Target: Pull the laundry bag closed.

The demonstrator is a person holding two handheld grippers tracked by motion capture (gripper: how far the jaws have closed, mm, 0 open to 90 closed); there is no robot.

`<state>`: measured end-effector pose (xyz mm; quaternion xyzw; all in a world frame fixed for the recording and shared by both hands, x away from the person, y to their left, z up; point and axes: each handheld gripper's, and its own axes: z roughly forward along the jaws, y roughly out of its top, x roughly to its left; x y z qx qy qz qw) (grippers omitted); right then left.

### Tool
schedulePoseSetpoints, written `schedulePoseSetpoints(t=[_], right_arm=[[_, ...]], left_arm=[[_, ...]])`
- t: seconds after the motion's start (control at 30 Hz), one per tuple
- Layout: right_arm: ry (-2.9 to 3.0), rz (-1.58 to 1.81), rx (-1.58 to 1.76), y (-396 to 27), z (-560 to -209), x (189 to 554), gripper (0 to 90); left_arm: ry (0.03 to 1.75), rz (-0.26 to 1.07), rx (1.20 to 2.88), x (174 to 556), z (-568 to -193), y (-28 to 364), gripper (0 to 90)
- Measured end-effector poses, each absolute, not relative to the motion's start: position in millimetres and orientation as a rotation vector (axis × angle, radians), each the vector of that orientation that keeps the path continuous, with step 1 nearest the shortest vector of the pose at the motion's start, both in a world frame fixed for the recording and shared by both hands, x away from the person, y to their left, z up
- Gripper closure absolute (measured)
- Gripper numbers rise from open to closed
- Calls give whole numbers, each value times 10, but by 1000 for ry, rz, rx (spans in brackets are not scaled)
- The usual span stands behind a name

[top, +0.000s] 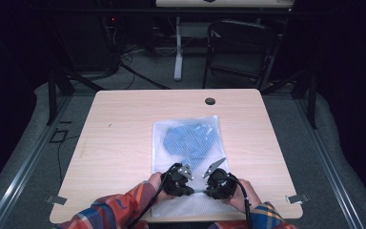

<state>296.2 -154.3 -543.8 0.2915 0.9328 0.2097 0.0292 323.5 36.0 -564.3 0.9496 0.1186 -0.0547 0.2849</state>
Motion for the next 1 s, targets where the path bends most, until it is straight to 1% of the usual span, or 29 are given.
schedulePoseSetpoints(t=[1.0], right_arm=[[2880, 636, 915, -1659, -5402, 2963, 819]], left_arm=[[307, -145, 2539, 3235, -5644, 367, 900]])
